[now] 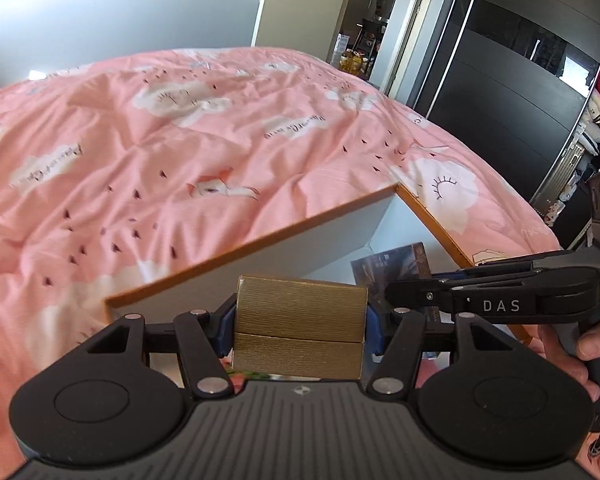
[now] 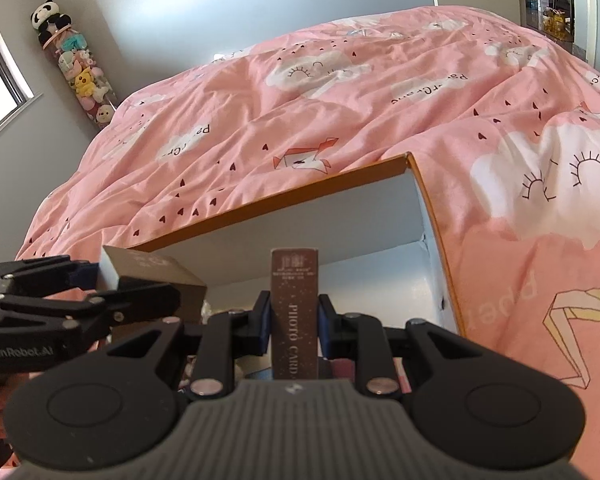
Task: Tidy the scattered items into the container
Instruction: 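Lower the card pack into the box with the right gripper while the left gripper lowers the gold box inside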
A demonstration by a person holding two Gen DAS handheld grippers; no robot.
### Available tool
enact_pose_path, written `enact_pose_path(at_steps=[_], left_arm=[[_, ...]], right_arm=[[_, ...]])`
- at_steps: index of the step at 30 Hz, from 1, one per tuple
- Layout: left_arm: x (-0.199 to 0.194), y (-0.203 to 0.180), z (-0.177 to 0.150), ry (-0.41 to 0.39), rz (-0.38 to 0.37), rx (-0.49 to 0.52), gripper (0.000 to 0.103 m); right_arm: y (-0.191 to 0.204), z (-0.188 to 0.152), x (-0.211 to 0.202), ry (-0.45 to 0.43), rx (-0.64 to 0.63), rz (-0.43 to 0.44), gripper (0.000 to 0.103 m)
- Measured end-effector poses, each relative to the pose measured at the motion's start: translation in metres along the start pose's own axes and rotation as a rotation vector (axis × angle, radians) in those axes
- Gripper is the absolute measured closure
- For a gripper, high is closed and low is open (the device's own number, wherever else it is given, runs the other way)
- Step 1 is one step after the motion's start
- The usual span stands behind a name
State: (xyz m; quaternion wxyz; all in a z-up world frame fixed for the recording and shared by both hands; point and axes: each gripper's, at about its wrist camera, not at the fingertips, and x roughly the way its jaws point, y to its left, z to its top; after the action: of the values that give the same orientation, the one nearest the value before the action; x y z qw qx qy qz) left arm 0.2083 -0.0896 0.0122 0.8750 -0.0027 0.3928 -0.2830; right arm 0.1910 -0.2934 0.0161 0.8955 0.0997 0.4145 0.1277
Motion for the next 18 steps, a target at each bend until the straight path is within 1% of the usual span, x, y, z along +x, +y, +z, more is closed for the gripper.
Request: enact_pose_path(at_steps=[4, 7, 10, 14, 18], left_arm=[[0.024, -0.007, -0.003, 0.002, -0.008, -0.011, 0.034], [0.040, -0.011, -0.005, -0.004, 0.018, 0.000, 0.034], [0.053, -0.005, -0.009, -0.007, 0.026, -0.034, 0.034], [0.066, 0.002, -0.018, 0.010, 0.043, -0.050, 0.034], [0.071, 0.002, -0.024, -0.003, 0.032, -0.061, 0.034]], right_arm=[[-0.007, 0.004, 0.008, -0.008, 0.024, -0.012, 0.078], [-0.010, 0.006, 0.017, -0.013, 0.026, -0.036, 0.078], [-0.013, 0.008, 0.029, -0.001, 0.036, -0.066, 0.078], [-0.014, 0.008, 0.041, 0.022, 0.039, -0.058, 0.078], [-0.013, 0.009, 0.049, 0.040, 0.038, -0.058, 0.078]])
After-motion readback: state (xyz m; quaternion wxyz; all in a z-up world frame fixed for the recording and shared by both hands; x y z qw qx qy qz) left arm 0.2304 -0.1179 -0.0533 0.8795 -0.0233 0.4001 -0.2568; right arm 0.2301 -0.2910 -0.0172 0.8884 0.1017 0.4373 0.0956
